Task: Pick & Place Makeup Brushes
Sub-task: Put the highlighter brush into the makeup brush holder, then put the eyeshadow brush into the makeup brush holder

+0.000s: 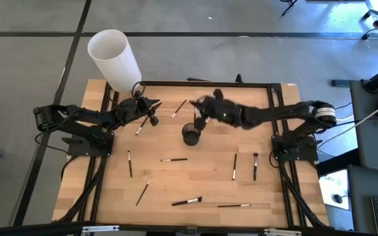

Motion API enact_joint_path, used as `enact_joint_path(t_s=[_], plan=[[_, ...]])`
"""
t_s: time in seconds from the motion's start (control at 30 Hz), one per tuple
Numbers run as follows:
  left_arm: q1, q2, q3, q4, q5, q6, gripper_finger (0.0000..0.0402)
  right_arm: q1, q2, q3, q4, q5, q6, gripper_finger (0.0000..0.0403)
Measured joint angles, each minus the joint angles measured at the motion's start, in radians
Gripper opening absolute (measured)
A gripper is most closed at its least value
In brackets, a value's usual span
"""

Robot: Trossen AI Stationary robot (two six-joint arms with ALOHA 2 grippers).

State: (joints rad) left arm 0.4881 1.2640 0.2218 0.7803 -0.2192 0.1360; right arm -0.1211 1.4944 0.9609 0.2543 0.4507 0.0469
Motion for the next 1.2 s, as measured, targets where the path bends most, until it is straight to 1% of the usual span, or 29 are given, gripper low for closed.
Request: enact_joint_path(t_s=[0.07, 0.17, 0.23, 0.33, 0.47, 0.53, 0.67, 0.8, 0.9, 0.97, 1.1, 1.2], plan=[[0.0, 0.0, 0.0, 0.0, 0.001, 0.0, 0.0075, 0.03, 0.001, -0.026, 0.062, 0.002, -0.003, 0.0003], [0.0, 0.0, 0.0, 0.0, 0.0, 0.0, 0.0075, 0.064, -0.001, -0.065, 0.101, 0.003, -0.023, 0.0003], [0.0, 0.0, 0.0, 0.001, 0.0, 0.0, 0.0075, 0.076, 0.0, -0.09, 0.128, 0.002, -0.057, 0.0004], [0.0, 0.0, 0.0, 0.003, 0.0, 0.0, 0.0075, 0.082, 0.004, -0.134, 0.215, 0.003, -0.086, 0.0011], [0.0, 0.0, 0.0, 0.008, 0.001, 0.0, 0.0075, 0.082, 0.025, -0.186, 0.333, 0.003, -0.138, 0.0031], [0.0, 0.0, 0.0, 0.008, 0.0, 0.0, 0.0075, 0.082, 0.039, -0.195, 0.357, 0.003, -0.165, 0.0041], [0.0, 0.0, 0.0, 0.008, 0.0, 0.0, 0.0075, 0.082, 0.069, -0.195, 0.353, -0.008, -0.205, 0.0064], [0.0, 0.0, 0.0, 0.008, 0.0, 0.0, 0.0075, 0.081, 0.07, -0.189, 0.345, -0.008, -0.143, 0.0098], [0.0, 0.0, 0.0, 0.008, 0.0, 0.0, 0.0075, 0.075, 0.064, -0.157, 0.293, -0.008, -0.103, 0.0129], [0.0, 0.0, 0.0, 0.008, 0.0, 0.0, 0.0075, 0.068, 0.063, -0.11, 0.217, 0.0, -0.082, 0.0149], [0.0, 0.0, 0.0, 0.008, 0.0, 0.0, 0.0075, 0.037, 0.063, 0.035, -0.066, 0.032, -0.005, 0.0178], [0.0, 0.0, 0.0, 0.008, 0.0, 0.0, 0.0075, 0.001, 0.063, 0.167, -0.331, 0.068, 0.108, 0.0188]])
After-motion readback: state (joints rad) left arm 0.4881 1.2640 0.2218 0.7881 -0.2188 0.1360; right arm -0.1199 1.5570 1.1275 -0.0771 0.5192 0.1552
